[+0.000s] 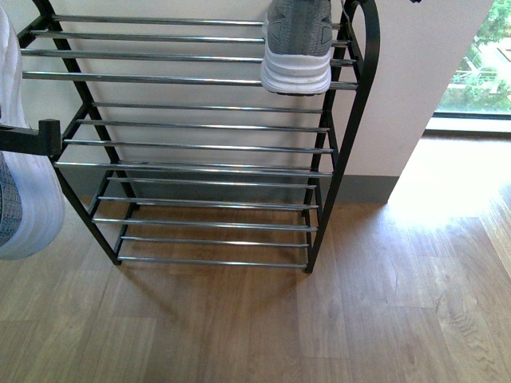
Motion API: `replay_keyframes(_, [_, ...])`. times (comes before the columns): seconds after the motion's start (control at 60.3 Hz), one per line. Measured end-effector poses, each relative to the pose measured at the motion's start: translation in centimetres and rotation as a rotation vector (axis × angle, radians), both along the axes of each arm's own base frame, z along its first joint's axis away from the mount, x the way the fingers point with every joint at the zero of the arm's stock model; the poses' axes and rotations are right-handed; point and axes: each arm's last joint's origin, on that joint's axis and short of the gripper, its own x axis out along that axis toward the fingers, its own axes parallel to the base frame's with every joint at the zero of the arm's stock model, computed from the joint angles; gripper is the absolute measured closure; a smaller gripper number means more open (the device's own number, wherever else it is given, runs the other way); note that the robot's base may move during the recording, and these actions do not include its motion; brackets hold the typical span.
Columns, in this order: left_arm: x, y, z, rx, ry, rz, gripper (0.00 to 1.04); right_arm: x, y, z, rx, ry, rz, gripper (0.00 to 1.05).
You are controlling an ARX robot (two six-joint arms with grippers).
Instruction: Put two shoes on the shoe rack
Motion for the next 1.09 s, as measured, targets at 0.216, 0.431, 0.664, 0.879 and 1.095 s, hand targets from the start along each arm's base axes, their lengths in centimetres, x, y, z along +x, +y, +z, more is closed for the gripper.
replay_keyframes(0.216, [0.0,0.0,0.0,0.0,0.0,0.0,1.03,-1.4,-1.6,0.8,0.002,-0.039,0.039,0.29])
replay_keyframes(0.431, [0.0,0.0,0.0,0.0,0.0,0.0,1.03,-5.1,-3.3,3.8,0.043,-0.128,0.095,0.09])
replay_keyframes(0.664, [0.0,0.0,0.0,0.0,0.0,0.0,1.03,-10.9,-6.3,5.7,0.035,-0.208,0.15,0.09])
replay_keyframes(0.879, [0.0,0.0,0.0,0.0,0.0,0.0,1.03,-17.5,-9.6,6.1,-0.02,-0.267,0.2,0.09])
replay_keyframes(1.095, [0.0,0.0,0.0,0.0,0.0,0.0,1.03,-24.5,-12.6,5.5,-0.116,-0.35,0.24,0.09])
